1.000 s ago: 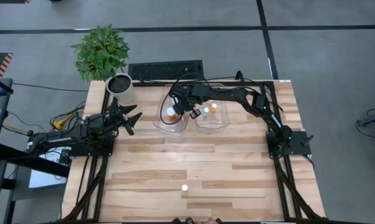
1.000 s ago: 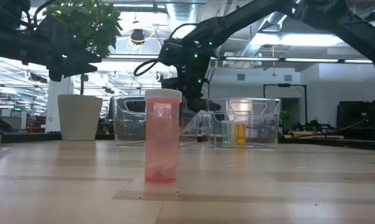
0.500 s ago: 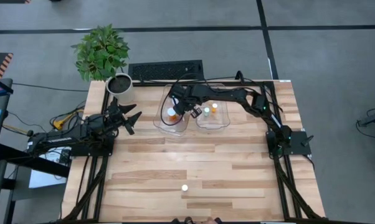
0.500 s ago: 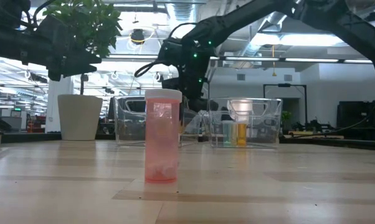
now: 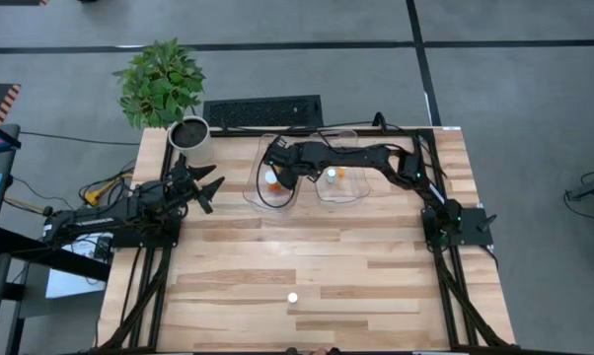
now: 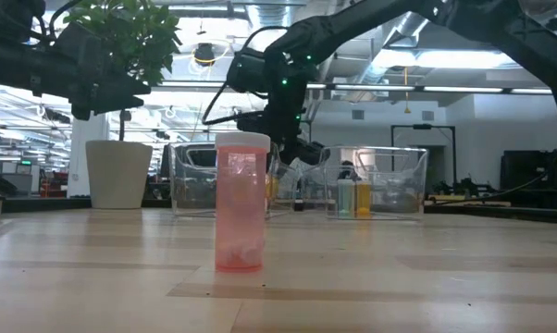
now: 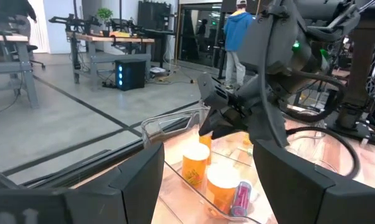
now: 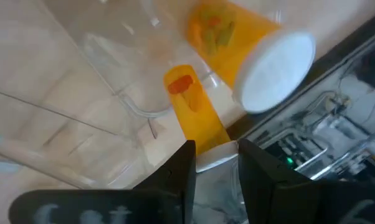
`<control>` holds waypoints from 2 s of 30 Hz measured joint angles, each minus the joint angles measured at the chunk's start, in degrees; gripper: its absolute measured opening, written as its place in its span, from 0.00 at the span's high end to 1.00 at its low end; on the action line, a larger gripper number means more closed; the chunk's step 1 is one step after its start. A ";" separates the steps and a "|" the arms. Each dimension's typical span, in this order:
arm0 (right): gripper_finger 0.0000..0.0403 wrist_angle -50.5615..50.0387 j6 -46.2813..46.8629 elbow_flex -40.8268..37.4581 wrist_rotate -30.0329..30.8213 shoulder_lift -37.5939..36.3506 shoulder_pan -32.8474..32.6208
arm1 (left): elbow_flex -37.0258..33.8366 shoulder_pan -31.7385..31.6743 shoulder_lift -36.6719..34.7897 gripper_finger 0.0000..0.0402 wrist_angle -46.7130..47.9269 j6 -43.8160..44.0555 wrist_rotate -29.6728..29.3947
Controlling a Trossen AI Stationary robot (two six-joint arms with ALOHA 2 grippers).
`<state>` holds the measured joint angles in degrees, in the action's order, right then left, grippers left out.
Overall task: Pick and place medicine bottles into bin by pill shape (circle, oval)
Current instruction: Put the small orange capsule bottle into the left transparent bin, then put the pink tablet bottle into the right transparent bin
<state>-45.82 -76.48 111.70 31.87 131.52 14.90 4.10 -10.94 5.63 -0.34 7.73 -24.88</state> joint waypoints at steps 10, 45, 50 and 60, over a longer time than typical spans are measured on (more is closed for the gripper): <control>0.73 -0.06 -5.13 0.00 0.11 0.00 -0.27 | 0.00 0.00 0.00 0.40 0.00 0.00 0.00; 0.60 -0.13 -8.03 -0.02 0.03 0.00 -0.29 | 0.00 0.00 0.00 0.40 0.07 -1.11 0.03; 0.59 0.33 -7.21 -0.02 1.23 0.00 -0.31 | 0.00 0.00 0.00 0.40 0.06 -1.11 0.03; 0.52 -0.63 -3.89 -0.03 3.79 -0.20 -1.37 | 0.00 0.00 0.00 0.40 0.07 -1.11 0.03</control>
<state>-46.45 -80.37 111.67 35.66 131.32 13.52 4.10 -10.94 5.63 -0.27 6.61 -24.86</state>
